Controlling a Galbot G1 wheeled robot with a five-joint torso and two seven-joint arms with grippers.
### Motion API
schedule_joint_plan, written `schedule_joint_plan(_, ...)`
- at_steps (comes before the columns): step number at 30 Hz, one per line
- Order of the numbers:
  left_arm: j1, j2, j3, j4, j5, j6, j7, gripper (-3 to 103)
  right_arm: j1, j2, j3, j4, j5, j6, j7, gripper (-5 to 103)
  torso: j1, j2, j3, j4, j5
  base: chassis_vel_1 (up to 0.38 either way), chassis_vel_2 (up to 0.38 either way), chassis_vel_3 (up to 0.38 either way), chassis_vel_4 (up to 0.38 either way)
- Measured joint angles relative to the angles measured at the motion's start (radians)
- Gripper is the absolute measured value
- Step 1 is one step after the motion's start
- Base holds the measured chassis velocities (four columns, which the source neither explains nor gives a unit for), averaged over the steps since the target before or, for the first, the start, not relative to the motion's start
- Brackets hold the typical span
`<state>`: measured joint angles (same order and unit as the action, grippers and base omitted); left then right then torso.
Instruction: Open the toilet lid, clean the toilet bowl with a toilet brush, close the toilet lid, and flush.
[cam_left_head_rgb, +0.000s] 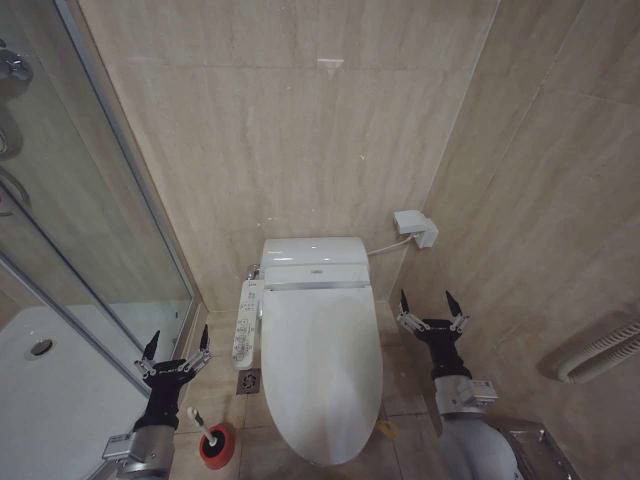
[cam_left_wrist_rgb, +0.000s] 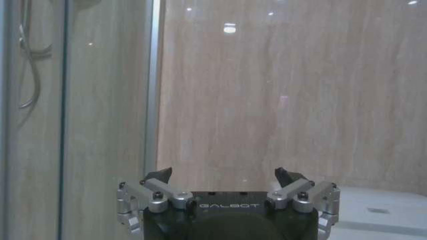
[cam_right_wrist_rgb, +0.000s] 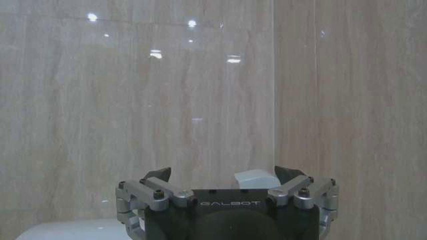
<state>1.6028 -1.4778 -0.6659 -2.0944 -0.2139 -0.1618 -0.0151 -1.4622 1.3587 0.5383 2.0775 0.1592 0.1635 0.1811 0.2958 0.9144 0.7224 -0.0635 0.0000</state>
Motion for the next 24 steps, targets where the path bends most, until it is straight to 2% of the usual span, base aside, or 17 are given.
schedule_joint_plan(4, -0.006, 0.005, 0.005, -0.014, -0.025, 0.03, -0.039, 100, 0.0, 0.0, 0.0, 0.0, 0.0, 0.0, 0.0, 100, 0.0, 0.0, 0.0, 0.0, 0.0, 0.0, 0.0, 0.0, 0.0)
schedule_joint_plan(6, -0.004, 0.011, 0.009, -0.045, -0.058, 0.078, -0.063, 100, 0.0, 0.0, 0.0, 0.0, 0.0, 0.0, 0.0, 100, 0.0, 0.0, 0.0, 0.0, 0.0, 0.0, 0.0, 0.0, 0.0)
schedule_joint_plan(8, 0.003, 0.019, 0.009, -0.069, -0.061, 0.118, -0.066, 100, 0.0, 0.0, 0.0, 0.0, 0.0, 0.0, 0.0, 100, 0.0, 0.0, 0.0, 0.0001, 0.0001, 0.0, 0.0, 0.0, 0.0)
schedule_joint_plan(12, 0.003, 0.035, 0.006, -0.087, -0.059, 0.159, -0.058, 100, 0.0, 0.0, 0.0, 0.0, 0.0, 0.0, 0.0, 100, 0.0, 0.0, 0.0, 0.0, 0.0001, 0.0, 0.0, 0.0, 0.0)
schedule_joint_plan(17, -0.003, 0.042, 0.003, -0.078, -0.014, 0.159, -0.038, 100, 0.0, 0.0, 0.0, 0.0, 0.0, 0.0, 0.0, 100, 0.0, 0.0, 0.0, 0.0, 0.0001, 0.0, 0.0, 0.0, 0.0)
schedule_joint_plan(24, -0.007, 0.044, 0.002, -0.04, 0.012, 0.113, -0.016, 100, 0.0, 0.0, 0.0, 0.0, 0.0, 0.0, 0.0, 100, 0.0, 0.0, 0.0, 0.0, 0.0, 0.0, 0.0, 0.0, 0.0)
